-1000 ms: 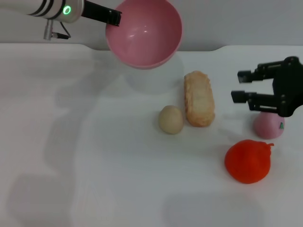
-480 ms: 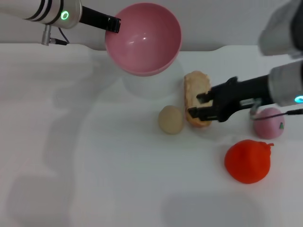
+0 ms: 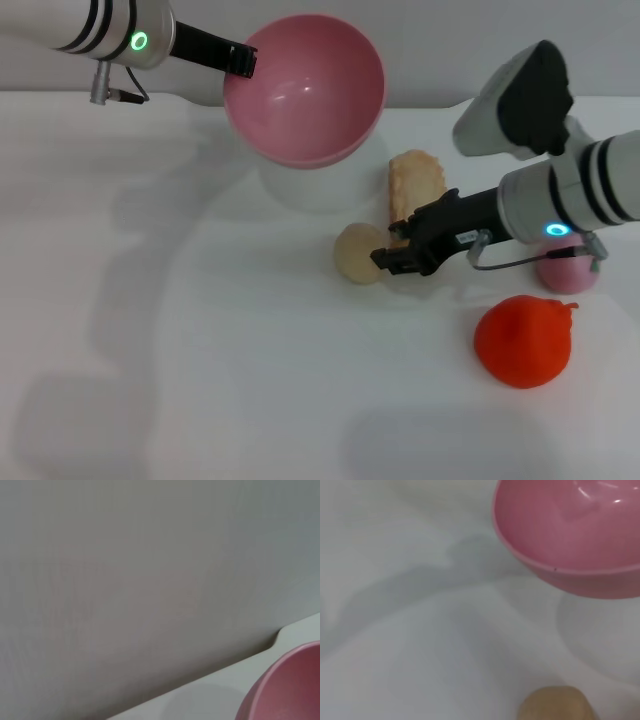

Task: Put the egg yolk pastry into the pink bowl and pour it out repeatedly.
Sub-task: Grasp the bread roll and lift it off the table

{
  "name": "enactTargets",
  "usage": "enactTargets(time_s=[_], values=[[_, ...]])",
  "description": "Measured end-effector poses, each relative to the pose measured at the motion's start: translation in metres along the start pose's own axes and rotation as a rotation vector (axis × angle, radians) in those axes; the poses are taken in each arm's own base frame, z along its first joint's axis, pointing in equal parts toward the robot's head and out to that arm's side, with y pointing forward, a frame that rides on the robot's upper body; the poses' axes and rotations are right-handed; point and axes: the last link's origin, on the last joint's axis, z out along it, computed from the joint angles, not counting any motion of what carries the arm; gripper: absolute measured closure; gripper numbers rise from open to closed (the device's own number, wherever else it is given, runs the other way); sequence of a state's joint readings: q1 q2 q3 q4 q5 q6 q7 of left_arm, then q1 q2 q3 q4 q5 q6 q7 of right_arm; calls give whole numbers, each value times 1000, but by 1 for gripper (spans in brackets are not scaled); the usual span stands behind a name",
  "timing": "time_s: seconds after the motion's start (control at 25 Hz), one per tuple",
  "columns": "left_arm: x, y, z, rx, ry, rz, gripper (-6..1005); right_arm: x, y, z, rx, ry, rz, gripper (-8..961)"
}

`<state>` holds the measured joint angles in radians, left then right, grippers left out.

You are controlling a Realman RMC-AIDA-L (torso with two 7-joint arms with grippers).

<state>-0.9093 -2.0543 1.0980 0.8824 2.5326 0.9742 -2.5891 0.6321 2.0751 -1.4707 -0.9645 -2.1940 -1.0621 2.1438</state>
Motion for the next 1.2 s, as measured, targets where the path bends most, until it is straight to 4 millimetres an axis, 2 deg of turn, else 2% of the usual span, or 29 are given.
enactTargets(time_s=[0.8, 1.12, 1.2], values=[[-5, 3, -2, -21, 1, -2, 953, -9, -2, 31, 28, 56, 2, 500], [-6, 5, -2, -29, 1, 5, 953, -12, 1, 37, 31, 51, -1, 500], [-6, 6, -2, -30, 0, 8, 953, -12, -1, 38, 44, 43, -2, 526]])
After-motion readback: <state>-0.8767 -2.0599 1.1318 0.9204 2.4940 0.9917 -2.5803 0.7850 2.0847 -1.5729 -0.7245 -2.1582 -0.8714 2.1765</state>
